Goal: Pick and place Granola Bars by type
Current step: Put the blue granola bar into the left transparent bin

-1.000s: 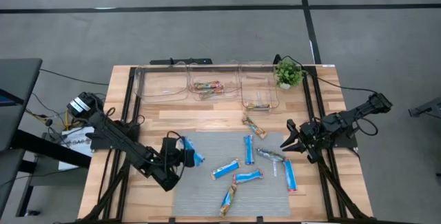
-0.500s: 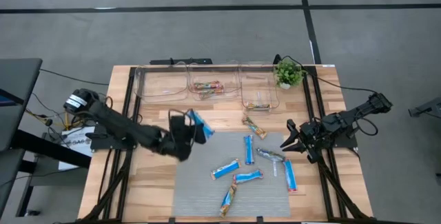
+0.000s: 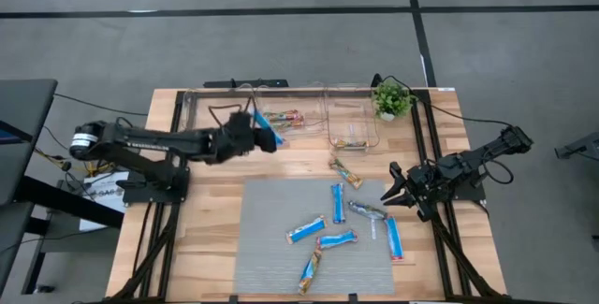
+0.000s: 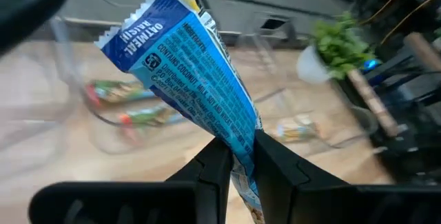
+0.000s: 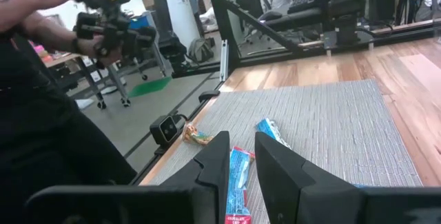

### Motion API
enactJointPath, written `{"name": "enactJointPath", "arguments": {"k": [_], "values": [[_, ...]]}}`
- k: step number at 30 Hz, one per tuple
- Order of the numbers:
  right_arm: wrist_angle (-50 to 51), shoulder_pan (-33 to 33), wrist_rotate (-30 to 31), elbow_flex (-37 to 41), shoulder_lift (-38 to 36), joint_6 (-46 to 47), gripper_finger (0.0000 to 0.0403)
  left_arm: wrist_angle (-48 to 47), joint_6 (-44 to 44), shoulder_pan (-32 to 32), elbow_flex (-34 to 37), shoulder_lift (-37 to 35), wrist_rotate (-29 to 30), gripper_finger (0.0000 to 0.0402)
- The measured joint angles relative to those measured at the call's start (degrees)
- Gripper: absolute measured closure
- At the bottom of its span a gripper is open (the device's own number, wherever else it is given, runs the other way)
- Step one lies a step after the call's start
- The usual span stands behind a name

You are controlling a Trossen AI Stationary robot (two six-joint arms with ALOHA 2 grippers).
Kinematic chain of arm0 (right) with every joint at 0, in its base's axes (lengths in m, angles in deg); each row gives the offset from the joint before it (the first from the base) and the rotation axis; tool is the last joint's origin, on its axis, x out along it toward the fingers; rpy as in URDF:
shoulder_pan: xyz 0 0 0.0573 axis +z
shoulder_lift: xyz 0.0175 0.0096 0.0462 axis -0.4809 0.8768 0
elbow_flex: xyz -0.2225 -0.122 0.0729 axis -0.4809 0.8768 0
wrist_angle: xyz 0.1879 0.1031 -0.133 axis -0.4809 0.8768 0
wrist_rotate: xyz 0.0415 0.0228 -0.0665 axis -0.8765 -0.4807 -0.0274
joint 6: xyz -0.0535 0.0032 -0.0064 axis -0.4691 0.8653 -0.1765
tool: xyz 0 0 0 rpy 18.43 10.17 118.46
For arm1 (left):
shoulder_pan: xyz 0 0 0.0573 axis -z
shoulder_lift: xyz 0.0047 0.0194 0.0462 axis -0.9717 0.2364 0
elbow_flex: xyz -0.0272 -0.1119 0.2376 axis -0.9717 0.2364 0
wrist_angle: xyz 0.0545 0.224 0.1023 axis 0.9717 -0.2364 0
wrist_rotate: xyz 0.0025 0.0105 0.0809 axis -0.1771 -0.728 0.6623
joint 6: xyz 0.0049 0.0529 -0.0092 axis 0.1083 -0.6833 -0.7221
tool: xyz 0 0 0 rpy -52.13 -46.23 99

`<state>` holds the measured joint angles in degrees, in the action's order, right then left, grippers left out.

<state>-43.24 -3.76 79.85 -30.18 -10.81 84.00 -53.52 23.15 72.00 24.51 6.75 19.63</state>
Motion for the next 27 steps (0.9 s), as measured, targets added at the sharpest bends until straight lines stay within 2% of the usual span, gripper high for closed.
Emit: {"name": "enactJointPath", "arguments": {"k": [18,27], "values": [[0.0,0.0,0.0,0.0,0.0,0.0,0.0341,-12.0,-28.1,-29.0,0.0,-10.0,-22.5,0.0352],[0.0,0.0,0.0,0.0,0.0,0.0,0.0341,-18.6,-38.4,-40.8,0.0,-10.7,-30.0,0.0352]]}}
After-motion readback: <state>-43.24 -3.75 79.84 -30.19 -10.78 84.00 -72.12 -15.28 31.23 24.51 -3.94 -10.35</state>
